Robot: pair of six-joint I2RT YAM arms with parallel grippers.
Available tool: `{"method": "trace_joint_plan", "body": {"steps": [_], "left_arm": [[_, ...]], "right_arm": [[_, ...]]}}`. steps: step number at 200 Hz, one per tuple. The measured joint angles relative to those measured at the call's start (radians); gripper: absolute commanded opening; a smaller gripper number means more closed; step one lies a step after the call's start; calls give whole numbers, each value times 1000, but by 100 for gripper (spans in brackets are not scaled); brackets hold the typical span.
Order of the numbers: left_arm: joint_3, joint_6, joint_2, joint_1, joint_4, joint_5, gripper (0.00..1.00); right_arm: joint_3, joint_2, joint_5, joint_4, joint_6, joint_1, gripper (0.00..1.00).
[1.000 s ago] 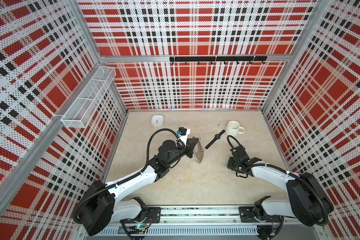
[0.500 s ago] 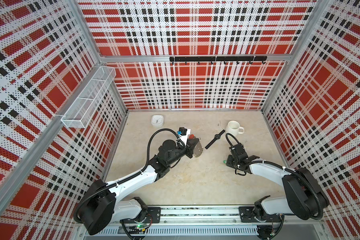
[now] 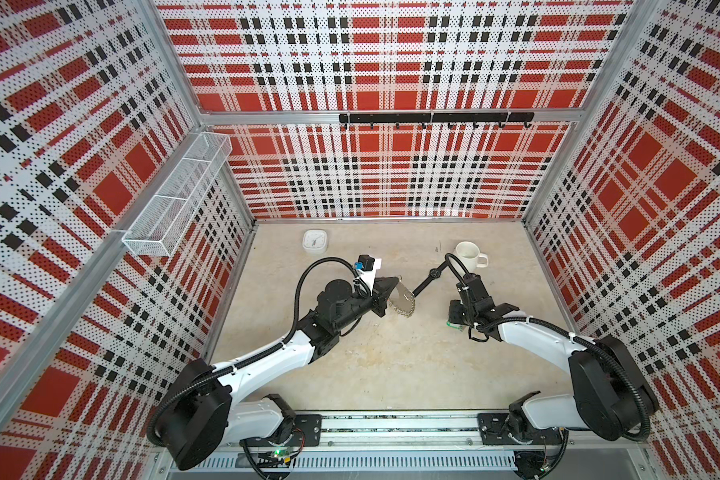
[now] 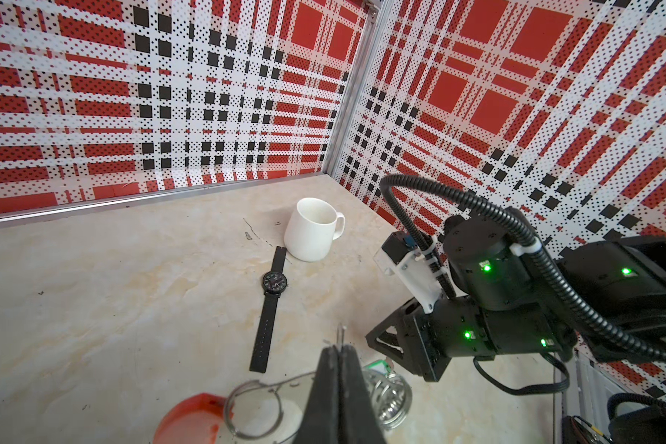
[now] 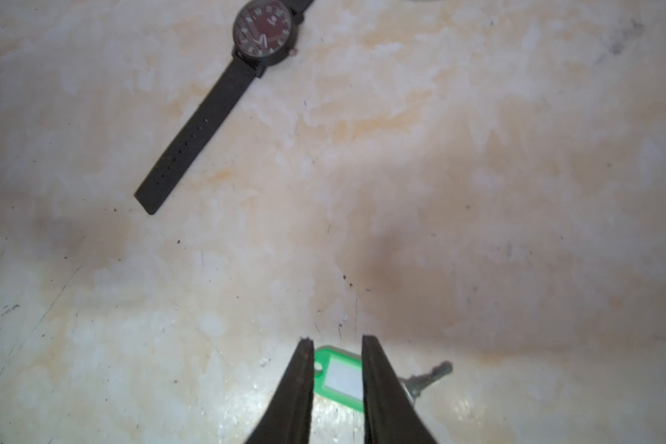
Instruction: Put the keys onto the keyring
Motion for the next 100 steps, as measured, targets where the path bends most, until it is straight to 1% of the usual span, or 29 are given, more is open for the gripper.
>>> {"method": "trace_joint_plan", "body": {"steps": [30,45,73,100], "left_arm": [[0,0,5,0,0,4,0],[0,0,13,0,0,7,0],[2,0,33,0,0,14,0],[7,0,43,0,-1,23,0]], "right_arm": [[-54,-58,14,-37,8,6,33],[-84,-77,18,-47,11,11,36],[-102,-73,5,-58,11,21,42],[-101,-34,-4,-51,10,25,42]]}}
